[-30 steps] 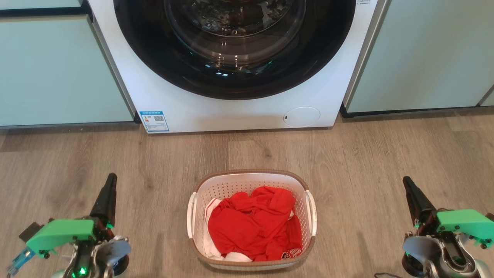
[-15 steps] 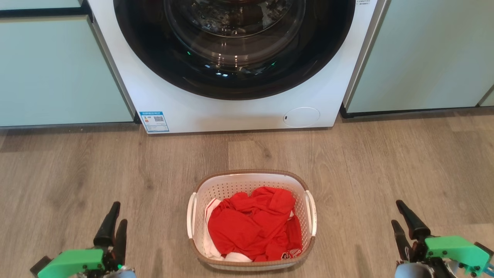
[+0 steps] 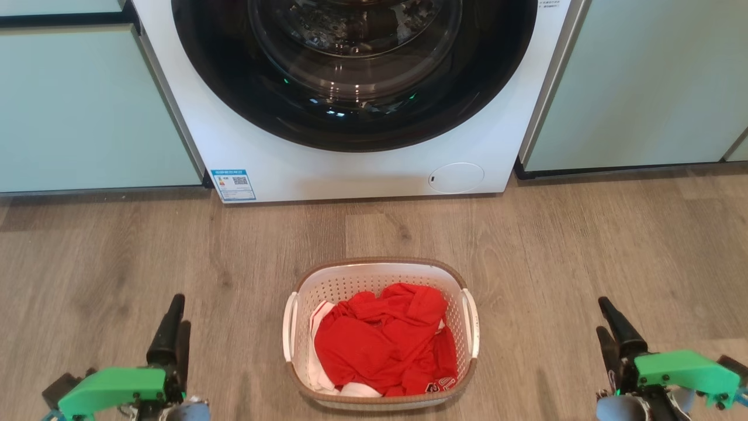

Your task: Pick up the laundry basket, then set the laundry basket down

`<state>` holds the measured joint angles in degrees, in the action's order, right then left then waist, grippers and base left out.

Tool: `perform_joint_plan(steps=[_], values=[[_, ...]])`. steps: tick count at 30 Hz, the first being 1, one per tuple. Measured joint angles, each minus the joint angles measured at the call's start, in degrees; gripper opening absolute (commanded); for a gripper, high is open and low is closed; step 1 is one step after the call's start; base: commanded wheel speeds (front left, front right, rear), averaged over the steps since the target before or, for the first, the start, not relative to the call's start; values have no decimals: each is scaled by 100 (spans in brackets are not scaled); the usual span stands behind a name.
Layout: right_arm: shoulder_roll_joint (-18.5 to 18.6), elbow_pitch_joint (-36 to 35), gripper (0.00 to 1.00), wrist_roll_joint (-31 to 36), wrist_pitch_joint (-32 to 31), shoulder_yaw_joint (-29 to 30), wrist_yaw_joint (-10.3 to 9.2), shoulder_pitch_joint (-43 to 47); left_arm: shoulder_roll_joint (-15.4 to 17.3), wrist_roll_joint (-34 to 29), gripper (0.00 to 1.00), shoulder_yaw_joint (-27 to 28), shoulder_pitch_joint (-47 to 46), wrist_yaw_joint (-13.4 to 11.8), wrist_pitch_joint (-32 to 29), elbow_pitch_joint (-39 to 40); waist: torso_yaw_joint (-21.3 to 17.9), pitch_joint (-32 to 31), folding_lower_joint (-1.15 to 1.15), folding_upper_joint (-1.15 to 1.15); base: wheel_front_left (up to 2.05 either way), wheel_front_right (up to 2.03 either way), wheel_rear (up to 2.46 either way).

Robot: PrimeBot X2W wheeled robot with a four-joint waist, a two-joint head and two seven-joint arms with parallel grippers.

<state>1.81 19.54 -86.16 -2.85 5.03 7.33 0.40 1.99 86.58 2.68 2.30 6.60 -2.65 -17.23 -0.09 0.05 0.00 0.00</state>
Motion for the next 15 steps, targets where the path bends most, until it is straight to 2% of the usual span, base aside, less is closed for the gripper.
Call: perform_joint_plan(steps=[15], values=[[1,-287,100,1225,252,-200,0,-2,0,-1182,100,-149,1,-167,233,408,-6,4,0,0,0,0,0]])
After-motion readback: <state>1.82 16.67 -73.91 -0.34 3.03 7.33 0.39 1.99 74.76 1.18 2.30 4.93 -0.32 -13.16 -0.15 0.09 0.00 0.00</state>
